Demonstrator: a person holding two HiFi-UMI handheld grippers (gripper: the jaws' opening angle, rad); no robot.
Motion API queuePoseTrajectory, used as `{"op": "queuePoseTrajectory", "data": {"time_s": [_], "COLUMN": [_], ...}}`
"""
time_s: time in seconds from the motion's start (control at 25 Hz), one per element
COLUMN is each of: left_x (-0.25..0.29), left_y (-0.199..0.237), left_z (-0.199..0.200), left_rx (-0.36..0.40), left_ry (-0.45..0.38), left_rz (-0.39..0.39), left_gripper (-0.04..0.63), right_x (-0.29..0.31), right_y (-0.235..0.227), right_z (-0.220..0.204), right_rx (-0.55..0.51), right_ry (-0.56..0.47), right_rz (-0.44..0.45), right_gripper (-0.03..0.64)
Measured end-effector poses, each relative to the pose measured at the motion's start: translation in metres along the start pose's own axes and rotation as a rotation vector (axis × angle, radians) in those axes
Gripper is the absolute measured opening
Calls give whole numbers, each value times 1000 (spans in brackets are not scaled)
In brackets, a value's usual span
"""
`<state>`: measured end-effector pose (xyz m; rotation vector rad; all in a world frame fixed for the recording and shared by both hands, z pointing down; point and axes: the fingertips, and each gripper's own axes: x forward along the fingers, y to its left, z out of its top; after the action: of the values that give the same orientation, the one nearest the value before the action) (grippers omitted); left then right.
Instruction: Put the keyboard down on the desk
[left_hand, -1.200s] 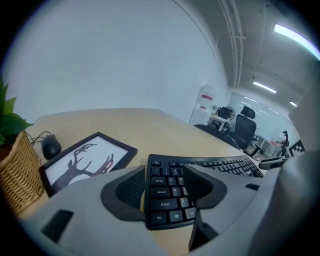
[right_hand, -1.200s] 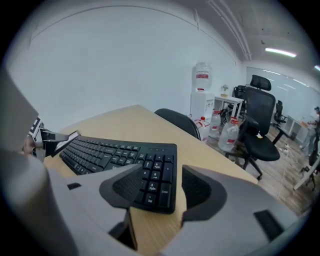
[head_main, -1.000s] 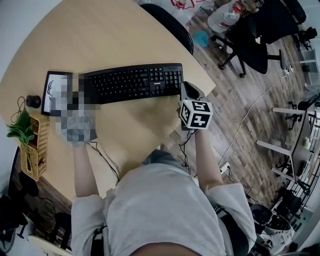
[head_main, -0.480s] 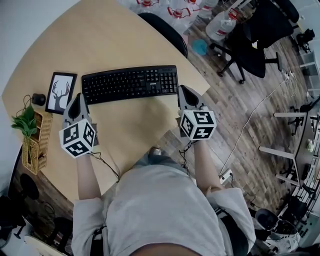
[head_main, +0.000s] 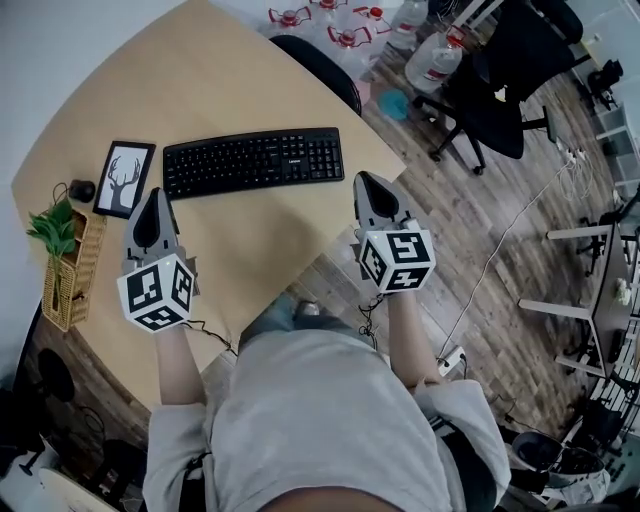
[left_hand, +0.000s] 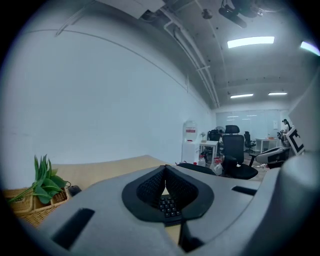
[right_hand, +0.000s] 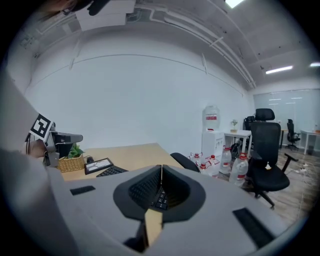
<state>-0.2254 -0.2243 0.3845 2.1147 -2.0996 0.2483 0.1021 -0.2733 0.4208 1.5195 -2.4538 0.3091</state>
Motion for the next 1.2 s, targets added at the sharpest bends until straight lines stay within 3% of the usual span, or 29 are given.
{"op": "queuePoseTrajectory", "data": {"time_s": [0.52, 1.2], "left_x": [-70, -138], "left_y": [-24, -47], "left_z": [36, 60], "left_rx": [3, 19], "left_ry": [-120, -216], "left_rz": [45, 81], "left_gripper": [11, 11], "right_x": [-67, -138], "right_y": [14, 21], "right_z": [43, 62], "right_rx": [-41, -66], "right_ry": [-135, -251], "right_rz": [46, 39], "right_gripper": [14, 14]}}
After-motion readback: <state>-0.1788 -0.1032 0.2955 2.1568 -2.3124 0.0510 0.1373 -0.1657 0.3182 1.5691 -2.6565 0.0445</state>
